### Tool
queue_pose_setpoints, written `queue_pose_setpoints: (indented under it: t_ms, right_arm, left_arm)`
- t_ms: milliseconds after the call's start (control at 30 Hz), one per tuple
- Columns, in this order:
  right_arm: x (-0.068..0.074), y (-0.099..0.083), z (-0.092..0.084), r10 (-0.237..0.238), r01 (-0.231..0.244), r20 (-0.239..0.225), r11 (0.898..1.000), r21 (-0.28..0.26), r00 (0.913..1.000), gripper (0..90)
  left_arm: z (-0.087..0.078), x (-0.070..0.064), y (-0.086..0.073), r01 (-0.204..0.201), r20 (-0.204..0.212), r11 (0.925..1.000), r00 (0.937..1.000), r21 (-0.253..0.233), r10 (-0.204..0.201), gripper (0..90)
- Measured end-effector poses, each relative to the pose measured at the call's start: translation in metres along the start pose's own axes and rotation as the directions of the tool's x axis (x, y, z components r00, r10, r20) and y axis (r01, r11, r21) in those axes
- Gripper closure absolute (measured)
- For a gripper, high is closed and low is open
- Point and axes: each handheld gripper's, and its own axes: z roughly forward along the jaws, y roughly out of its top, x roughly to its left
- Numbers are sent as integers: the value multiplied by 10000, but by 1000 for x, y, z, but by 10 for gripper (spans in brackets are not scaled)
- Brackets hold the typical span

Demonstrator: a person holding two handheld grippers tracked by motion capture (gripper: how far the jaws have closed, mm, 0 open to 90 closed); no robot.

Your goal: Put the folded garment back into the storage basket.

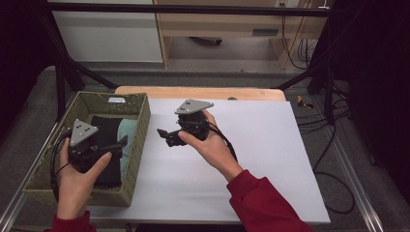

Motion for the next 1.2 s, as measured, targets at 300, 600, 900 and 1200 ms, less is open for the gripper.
queue_pose_setpoints:
  t_ms: [300, 600, 900, 1200]
  right_arm:
    - [-22, -3, -12, 272, -275, 297, 9996, 97, 9992, 105]
    - [-40, -5, -29, 461, -465, 581, 9989, 58, 9972, 95]
    - [-57, -6, -47, 826, -807, 880, 9964, -250, 9927, 93]
    - [-68, -9, -61, 835, -812, 1084, 9964, -256, 9906, 84]
  left_arm:
    - [-2, -4, -7, 100, 286, 9999, 9995, 86, -102, 103]
    - [-1, -4, -9, 102, 425, 9997, 9990, 219, -112, 95]
    - [-1, 2, -12, 287, 447, 9992, 9986, 265, -299, 88]
    - [0, 2, -12, 215, 515, 9993, 9984, 320, -231, 83]
